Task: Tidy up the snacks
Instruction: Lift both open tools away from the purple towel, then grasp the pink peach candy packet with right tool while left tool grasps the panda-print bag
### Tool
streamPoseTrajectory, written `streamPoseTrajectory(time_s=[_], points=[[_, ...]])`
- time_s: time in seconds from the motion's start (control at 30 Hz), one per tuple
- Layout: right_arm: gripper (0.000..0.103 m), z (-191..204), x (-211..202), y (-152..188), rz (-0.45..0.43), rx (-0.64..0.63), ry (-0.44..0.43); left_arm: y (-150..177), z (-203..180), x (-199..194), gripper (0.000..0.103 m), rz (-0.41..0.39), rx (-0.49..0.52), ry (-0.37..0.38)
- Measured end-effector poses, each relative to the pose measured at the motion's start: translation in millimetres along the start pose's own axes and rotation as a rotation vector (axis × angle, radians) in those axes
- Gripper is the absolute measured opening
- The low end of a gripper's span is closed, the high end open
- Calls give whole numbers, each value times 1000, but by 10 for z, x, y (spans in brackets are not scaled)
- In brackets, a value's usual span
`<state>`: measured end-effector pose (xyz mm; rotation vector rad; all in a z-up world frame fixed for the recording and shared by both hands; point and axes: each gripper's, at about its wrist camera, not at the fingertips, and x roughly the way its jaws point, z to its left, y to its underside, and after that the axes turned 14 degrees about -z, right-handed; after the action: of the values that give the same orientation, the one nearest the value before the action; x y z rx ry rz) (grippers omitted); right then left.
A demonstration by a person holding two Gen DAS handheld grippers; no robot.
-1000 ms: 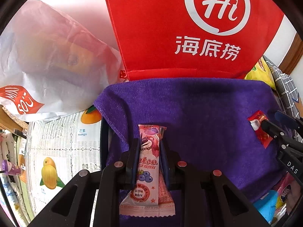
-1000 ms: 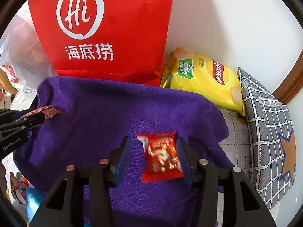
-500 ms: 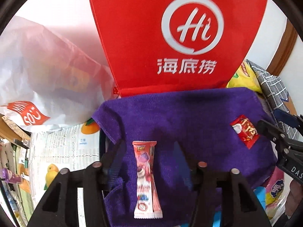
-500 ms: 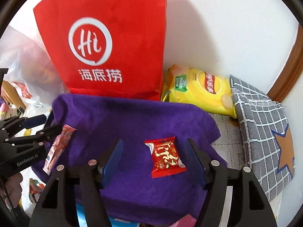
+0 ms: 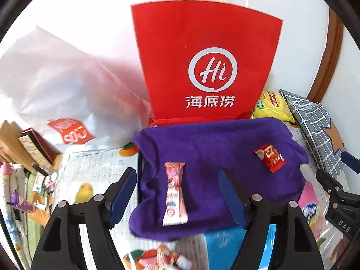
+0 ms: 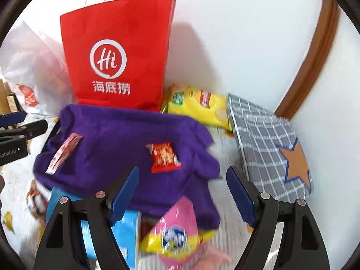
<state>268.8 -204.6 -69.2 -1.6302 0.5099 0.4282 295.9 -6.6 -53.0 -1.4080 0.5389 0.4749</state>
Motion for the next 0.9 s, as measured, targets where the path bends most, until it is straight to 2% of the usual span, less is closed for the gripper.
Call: streamPoseTrajectory(time_s=[0.2, 0.27, 0.3, 0.37, 0.47, 0.57, 0.67, 0.77, 0.83, 0.9], points=[[80, -226, -283, 282, 33, 72, -3, 244, 6, -412, 74, -40, 9, -6], [80, -306, -396, 392, 26, 93, -24, 314, -15, -520, 73, -27, 24, -7], [80, -356, -458, 459, 22, 107, -43, 361, -29, -579, 72, -12, 33, 17], [80, -431, -536, 587, 38, 131, -87, 439, -29, -704, 72, -36, 24, 45], [80, -530, -626, 785, 75, 149, -105, 586, -54, -879, 74, -72, 23, 4], [80, -582, -766, 958, 32, 125, -55, 730, -56, -963, 74, -65, 1, 17], [79, -605, -867, 1149, -13, 109, -61, 882, -29, -1005, 74, -61, -29, 29], [70, -645, -814, 1313, -11, 117, -52, 1045, 14, -1005, 74, -58, -62, 38], [53, -682, -695, 1431, 13, 128, -41, 1159, 52, -983, 74, -52, -77, 42], [49, -701, -555, 1534, 40, 149, -43, 1274, 93, -949, 74, -47, -87, 45]])
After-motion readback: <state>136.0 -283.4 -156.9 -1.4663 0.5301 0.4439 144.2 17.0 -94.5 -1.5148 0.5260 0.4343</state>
